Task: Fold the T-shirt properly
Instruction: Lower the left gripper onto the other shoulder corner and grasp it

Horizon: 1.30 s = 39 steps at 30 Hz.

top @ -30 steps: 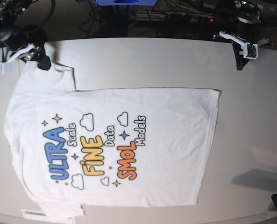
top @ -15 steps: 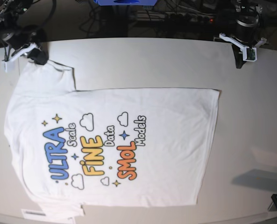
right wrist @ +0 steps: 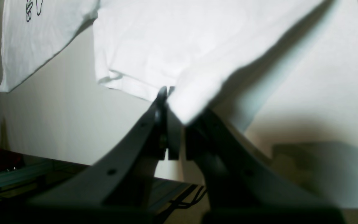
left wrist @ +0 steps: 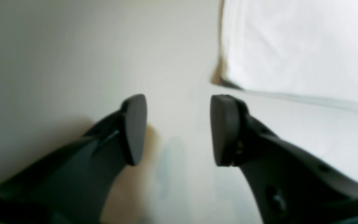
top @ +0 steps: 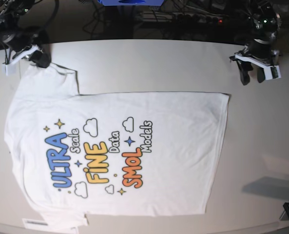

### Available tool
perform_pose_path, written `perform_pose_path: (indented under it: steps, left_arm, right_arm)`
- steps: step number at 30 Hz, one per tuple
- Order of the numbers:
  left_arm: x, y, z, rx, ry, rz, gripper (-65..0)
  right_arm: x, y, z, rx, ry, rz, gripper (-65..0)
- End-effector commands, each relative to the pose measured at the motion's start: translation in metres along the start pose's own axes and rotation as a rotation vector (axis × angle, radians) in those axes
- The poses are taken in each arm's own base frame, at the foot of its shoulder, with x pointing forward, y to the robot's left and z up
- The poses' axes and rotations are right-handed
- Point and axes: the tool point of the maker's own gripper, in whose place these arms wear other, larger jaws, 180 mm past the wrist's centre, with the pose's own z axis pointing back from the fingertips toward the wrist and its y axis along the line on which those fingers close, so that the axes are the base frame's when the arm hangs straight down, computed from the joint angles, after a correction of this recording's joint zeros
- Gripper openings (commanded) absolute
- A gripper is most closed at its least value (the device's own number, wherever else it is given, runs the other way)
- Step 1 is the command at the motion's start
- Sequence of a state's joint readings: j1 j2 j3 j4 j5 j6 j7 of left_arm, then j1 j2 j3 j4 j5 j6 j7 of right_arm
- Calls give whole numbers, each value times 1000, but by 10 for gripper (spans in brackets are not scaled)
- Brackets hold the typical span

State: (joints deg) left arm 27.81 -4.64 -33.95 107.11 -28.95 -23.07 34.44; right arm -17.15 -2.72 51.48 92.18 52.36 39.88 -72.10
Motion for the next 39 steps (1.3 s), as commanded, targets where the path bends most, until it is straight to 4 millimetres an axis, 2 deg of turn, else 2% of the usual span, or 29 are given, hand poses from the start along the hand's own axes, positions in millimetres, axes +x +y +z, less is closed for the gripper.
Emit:
perform_pose_path:
  steps: [1,5,9,13,17,22,28,35,39]
  left_arm:
    - [20,9,3,-8,-48,19,-307]
    - [28,18,6,-73,-45,173,-289]
    - [23,25,-6,-102,-41,263,-282]
    - [-3,25,-24,-108,60,340,-282]
    - [-9,22,-35,-118,85,378,-286]
    - [-8,-7,-54,-194,106,378,-291]
    - [-16,-31,-73,-250,145,406,-291]
    - [-28,-60,-89,-315,196,422,-292]
    - [-32,-73,-90,-335,203,437,-292]
  right_arm:
    - [-2,-3,2,-14,25,15,-649]
    - [-2,-3,3,-15,26,17,-649]
    - [-1,-4,4,-17,39,37,-649]
    - [-1,-3,3,-14,42,39,-649]
    - [-1,-3,3,-13,43,40,-649]
    - [-1,-3,3,-13,43,40,-650]
    - [-2,-3,3,-13,44,39,-650]
    - [-1,-3,3,-13,43,40,-650]
    - [-1,-3,3,-13,43,40,-650]
